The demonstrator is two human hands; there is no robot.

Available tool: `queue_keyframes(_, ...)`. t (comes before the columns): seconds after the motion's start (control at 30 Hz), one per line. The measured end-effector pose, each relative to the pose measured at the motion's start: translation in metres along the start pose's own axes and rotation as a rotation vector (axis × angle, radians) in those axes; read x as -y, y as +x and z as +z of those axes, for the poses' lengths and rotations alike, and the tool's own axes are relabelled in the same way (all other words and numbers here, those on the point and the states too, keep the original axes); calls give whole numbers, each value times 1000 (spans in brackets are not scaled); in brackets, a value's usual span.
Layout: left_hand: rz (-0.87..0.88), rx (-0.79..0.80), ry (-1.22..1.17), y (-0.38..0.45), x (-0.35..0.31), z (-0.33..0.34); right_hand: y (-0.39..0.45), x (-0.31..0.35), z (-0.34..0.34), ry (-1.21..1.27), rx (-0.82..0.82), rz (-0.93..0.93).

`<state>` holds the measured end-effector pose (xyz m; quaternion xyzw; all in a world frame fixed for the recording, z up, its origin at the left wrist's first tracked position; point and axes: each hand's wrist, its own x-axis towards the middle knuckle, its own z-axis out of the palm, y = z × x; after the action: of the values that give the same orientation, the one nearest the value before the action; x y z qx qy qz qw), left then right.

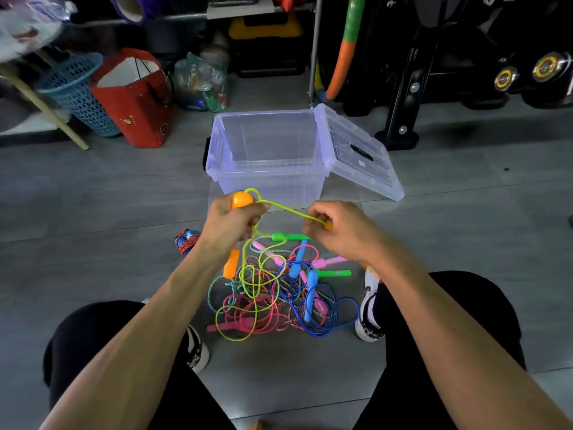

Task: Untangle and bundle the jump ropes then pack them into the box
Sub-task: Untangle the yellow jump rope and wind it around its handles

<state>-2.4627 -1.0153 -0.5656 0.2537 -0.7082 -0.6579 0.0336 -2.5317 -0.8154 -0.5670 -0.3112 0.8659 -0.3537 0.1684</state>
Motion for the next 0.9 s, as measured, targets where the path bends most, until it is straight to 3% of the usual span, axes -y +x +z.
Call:
queue_keyframes(0.2,-95,-17,-43,6,4,2,7,-14,6,-97,-27,115)
queue_keyframes(0.37,-124,150,129,6,7,5,13,-13,16,140,-235,244)
queue_keyframes(0.47,-56,226,153,1,7,6,15,-12,21,361,-195,398)
queue_keyframes(0.6,63,174,194,-2,6,7,18,-4,24,726,-201,557)
queue_keyframes(0.7,75,231,284,-5,8,6,17,2,24,888,-216,530)
queue_keyframes(0.9,9,373,356,-14,8,14,16,1,28,637,-324,359)
